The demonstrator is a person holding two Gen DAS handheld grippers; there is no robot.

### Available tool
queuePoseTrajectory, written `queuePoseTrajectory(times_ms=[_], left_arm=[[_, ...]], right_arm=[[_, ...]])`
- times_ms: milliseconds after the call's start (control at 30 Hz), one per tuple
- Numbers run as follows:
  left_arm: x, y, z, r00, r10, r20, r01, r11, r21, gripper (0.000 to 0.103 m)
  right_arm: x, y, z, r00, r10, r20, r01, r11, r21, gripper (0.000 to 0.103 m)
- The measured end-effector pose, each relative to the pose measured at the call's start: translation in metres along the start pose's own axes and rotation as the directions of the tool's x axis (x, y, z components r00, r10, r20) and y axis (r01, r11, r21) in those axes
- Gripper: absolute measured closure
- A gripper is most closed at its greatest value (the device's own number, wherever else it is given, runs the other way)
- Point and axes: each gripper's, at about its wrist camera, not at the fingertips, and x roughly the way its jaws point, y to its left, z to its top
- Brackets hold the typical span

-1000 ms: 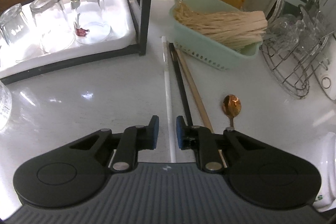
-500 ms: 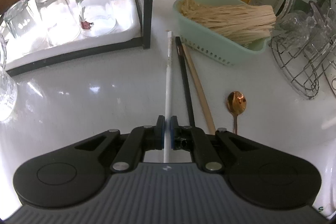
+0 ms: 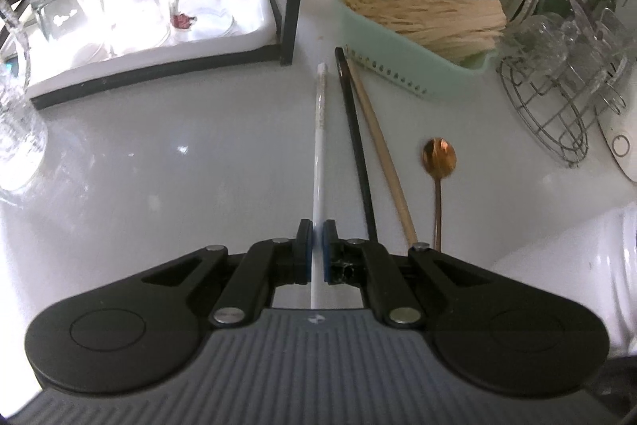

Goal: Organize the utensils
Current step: 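Lift the white chopstick off the counter with the left gripper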

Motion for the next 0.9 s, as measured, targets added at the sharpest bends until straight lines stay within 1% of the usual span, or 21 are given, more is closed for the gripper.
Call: queuePoseTrajectory(times_ms=[267, 433, 500, 633, 733, 833, 900], left_arm=[[-0.028, 0.013, -0.031, 0.998, -0.043, -0.053, 0.043, 0.999, -0.006, 0.097], [-0.040, 0.008, -0.056, 0.993, -0.073, -0.097, 0.078, 0.996, 0.053, 0.097], [-0.042, 0.007, -0.065, 0.990, -0.086, -0.111, 0.093, 0.994, 0.063, 0.097], [-0.045, 0.007, -0.079, 0.986, -0.105, -0.133, 0.114, 0.991, 0.066, 0.097], [-0.047, 0.010, -0.089, 0.982, -0.120, -0.147, 0.128, 0.991, 0.049, 0.097], [-0.049, 0.009, -0.093, 0.983, -0.118, -0.141, 0.127, 0.990, 0.059, 0.097], [-0.049, 0.011, -0.094, 0.982, -0.125, -0.144, 0.132, 0.991, 0.039, 0.097]], right_arm=[[0.002, 0.001, 0.000, 1.000, -0.007, -0.008, 0.007, 1.000, 0.007, 0.011], [0.002, 0.002, 0.002, 1.000, -0.013, -0.019, 0.013, 1.000, 0.015, 0.011], [0.003, 0.002, 0.003, 1.000, -0.014, -0.022, 0.015, 1.000, 0.015, 0.011], [0.003, 0.003, 0.003, 1.000, -0.019, -0.013, 0.020, 1.000, 0.019, 0.011], [0.002, 0.002, 0.002, 1.000, -0.020, -0.012, 0.020, 1.000, 0.019, 0.011], [0.002, 0.002, 0.002, 1.000, -0.020, -0.011, 0.020, 1.000, 0.021, 0.011], [0.002, 0.002, 0.002, 1.000, -0.021, -0.012, 0.021, 1.000, 0.022, 0.011]])
